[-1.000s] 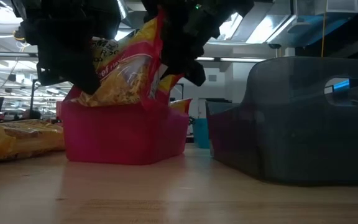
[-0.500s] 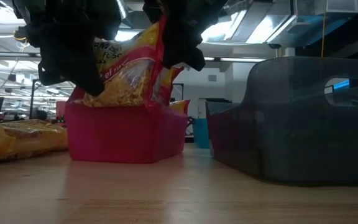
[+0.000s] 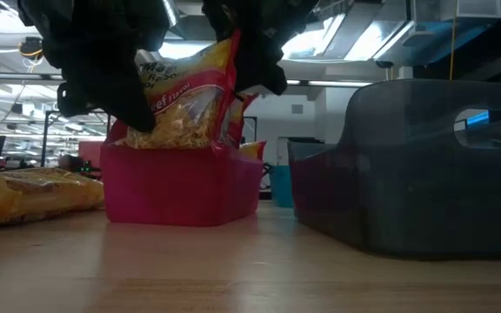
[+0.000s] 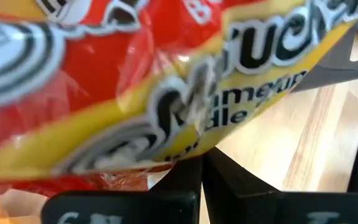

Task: Sort Maruchan noodles
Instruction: Put the red bag into the red bin

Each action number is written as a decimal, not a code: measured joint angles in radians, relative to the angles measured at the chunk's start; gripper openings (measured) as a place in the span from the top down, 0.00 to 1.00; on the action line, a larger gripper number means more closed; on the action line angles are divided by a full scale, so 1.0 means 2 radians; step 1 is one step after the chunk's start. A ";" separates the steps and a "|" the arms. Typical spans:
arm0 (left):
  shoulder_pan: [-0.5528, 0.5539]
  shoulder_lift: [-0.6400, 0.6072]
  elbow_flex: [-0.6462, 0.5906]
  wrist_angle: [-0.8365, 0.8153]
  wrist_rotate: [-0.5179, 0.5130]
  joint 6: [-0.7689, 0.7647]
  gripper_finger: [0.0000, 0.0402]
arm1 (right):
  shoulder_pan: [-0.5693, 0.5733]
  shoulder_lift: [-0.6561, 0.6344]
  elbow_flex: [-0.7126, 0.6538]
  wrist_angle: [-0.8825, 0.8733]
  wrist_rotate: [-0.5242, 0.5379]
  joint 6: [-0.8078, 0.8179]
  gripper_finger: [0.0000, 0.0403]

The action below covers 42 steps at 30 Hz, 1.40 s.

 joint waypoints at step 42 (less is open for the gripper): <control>0.001 0.000 0.015 -0.053 -0.049 -0.023 1.00 | 0.000 -0.028 0.000 0.022 0.048 -0.035 1.00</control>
